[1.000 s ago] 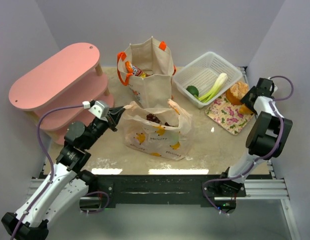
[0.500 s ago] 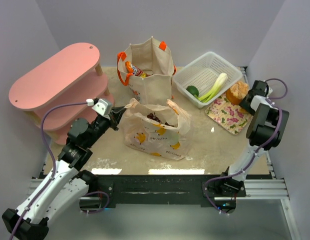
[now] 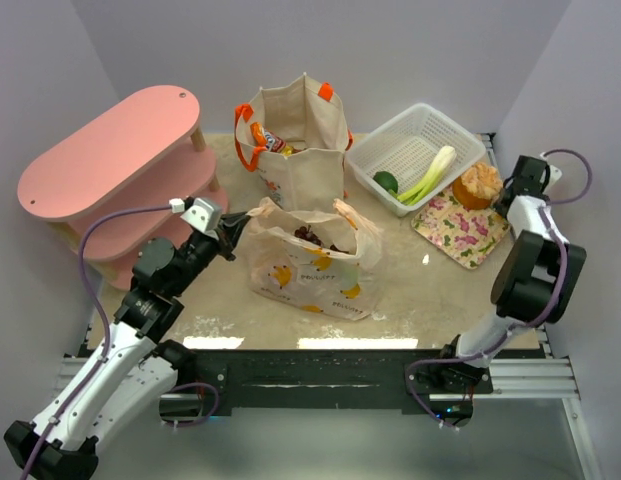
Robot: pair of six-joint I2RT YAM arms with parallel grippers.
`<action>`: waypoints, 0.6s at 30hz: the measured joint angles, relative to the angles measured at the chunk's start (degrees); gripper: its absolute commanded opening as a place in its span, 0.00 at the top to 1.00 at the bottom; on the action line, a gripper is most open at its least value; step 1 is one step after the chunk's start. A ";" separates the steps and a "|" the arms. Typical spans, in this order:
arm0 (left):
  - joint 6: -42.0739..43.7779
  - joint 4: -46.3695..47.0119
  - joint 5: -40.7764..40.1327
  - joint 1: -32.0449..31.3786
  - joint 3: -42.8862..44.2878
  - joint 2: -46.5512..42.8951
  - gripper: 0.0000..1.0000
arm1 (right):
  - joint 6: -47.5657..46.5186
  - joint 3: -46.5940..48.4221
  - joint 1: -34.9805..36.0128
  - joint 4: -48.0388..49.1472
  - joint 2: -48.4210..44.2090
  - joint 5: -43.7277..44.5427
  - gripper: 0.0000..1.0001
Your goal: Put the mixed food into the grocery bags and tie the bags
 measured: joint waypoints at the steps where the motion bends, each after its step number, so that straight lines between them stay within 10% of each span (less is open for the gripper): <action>1: 0.00 0.00 0.00 0.22 0.00 -0.15 1.00 | 0.11 -0.92 0.00 -0.61 -3.34 0.37 1.00; 11: 0.17 0.28 0.00 1.20 0.00 -1.38 1.00 | 3.50 -7.37 12.33 3.67 -42.64 -7.96 1.00; 18: 1.07 0.68 1.64 1.22 0.00 -0.87 1.00 | 0.35 -5.29 34.82 6.43 -43.30 -35.95 1.00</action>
